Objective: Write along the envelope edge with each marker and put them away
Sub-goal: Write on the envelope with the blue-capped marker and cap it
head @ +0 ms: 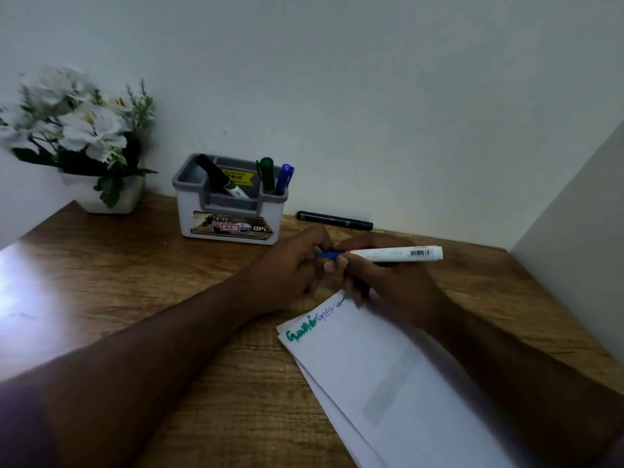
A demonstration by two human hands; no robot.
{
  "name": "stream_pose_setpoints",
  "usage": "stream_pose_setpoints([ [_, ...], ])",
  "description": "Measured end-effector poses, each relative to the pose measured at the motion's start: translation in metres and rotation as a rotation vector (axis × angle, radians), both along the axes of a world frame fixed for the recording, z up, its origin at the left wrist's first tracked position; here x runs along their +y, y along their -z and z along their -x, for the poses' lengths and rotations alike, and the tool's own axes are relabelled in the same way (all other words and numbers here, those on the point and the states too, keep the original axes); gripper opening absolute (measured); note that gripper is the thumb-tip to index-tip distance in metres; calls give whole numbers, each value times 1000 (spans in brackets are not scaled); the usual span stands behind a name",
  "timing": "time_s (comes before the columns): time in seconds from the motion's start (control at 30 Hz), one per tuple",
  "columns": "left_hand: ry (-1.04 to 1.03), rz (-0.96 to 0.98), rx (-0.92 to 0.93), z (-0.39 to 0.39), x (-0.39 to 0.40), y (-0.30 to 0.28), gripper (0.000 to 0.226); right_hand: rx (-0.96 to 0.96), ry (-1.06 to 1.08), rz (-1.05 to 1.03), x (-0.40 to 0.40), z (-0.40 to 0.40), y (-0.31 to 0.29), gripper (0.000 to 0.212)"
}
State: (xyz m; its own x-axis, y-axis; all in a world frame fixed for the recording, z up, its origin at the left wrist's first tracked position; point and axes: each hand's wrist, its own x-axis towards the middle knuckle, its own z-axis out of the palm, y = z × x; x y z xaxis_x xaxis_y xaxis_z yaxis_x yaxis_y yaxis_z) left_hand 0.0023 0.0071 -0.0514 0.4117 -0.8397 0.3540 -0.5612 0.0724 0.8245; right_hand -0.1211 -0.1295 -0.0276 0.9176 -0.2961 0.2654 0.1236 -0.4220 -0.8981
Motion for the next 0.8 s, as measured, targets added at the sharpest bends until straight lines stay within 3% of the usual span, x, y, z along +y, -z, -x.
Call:
stream_pose_setpoints([
  [0.13,-74,116,213,-7,1,-4,31,-196,-40,165,4,-9,-40,15],
  [0.23,-147,90,205,-11,1,-2,22,-436,-53,743,17,-29,-75,36],
  [0.33,-179,12,186,-10,1,-3,15,-492,-38,1152,39,-59,-106,53],
  [0.53,-176,-25,133,-13,0,-2,9,-362,-116,1307,66,-115,-125,34],
  [0.67,-180,-17,135,-14,1,-2,9,-256,-114,1580,71,-142,-113,34],
  [0.8,-186,-12,154,-14,1,-2,12,-96,-210,1678,67,-148,-98,38],
])
